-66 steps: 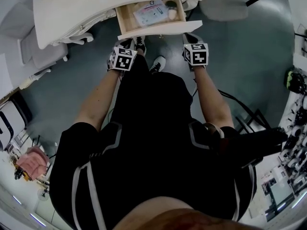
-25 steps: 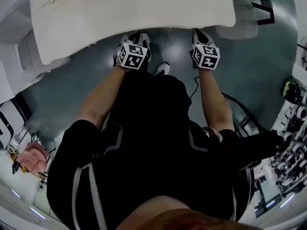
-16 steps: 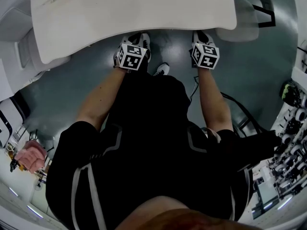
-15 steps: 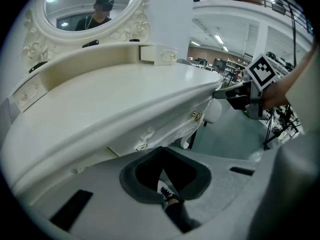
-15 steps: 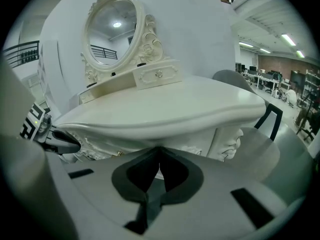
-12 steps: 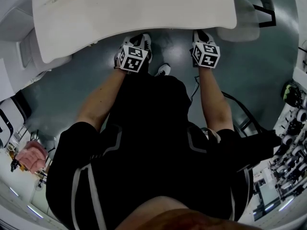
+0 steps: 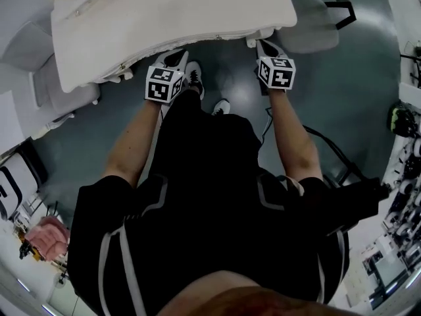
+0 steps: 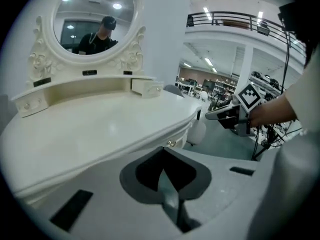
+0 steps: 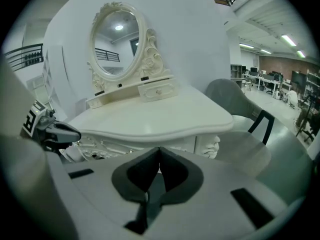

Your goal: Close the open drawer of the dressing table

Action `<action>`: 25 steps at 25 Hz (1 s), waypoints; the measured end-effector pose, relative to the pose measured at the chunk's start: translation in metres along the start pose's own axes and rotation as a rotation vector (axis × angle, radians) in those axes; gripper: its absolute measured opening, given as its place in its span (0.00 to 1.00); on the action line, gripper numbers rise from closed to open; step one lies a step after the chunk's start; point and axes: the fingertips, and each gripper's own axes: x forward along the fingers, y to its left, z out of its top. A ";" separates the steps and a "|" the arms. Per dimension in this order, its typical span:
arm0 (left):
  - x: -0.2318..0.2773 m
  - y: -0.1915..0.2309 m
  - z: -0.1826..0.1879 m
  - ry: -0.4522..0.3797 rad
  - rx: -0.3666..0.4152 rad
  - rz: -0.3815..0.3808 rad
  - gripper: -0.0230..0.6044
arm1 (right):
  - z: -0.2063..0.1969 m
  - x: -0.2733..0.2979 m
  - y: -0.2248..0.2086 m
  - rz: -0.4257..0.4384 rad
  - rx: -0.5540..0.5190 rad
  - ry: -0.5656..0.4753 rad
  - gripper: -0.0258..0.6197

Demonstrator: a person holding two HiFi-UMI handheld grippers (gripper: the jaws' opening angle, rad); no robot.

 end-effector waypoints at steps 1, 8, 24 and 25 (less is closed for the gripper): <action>-0.007 -0.003 0.005 -0.014 -0.006 0.007 0.04 | 0.003 -0.010 0.001 0.007 -0.001 -0.007 0.05; -0.057 -0.032 0.041 -0.146 -0.191 -0.042 0.04 | 0.038 -0.075 0.006 0.044 -0.051 -0.067 0.05; -0.207 -0.075 0.151 -0.389 -0.024 -0.229 0.04 | 0.157 -0.225 0.085 0.144 -0.151 -0.292 0.05; -0.215 -0.077 0.158 -0.411 -0.015 -0.244 0.04 | 0.165 -0.232 0.090 0.133 -0.159 -0.310 0.05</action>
